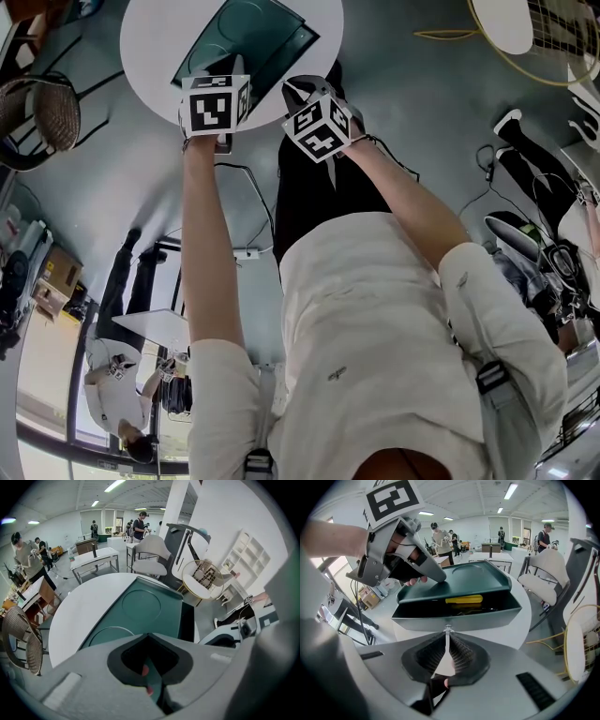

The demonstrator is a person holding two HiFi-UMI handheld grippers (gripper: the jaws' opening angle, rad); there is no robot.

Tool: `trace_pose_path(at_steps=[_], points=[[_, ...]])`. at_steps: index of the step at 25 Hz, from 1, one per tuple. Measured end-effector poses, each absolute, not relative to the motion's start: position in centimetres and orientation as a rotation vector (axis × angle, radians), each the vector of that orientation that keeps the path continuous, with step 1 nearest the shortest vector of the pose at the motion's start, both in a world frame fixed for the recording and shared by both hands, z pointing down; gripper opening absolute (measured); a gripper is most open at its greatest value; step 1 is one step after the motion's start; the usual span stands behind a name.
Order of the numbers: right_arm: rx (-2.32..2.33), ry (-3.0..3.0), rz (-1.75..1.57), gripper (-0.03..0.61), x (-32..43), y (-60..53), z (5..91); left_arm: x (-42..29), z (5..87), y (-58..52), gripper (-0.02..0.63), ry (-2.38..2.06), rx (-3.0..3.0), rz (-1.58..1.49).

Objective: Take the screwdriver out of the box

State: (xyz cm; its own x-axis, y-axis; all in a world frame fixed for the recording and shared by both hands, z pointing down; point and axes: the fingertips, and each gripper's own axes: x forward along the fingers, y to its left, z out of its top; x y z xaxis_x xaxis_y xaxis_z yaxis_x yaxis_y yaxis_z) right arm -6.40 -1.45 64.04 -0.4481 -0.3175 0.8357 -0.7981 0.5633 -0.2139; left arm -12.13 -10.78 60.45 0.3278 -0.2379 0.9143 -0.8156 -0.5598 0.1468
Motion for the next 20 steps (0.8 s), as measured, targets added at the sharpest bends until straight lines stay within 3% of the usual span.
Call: trace_pose_path(at_steps=[6,20], points=[[0.886,-2.02,0.798,0.108,-6.8,-1.3,64.0,-12.3,60.4,-10.6,0.009,-0.937,1.979,1.226],[0.864,-1.995,0.779,0.074,-6.9,-1.7,64.5,-12.5,60.4,-10.8,0.009,-0.957,1.968,1.219]])
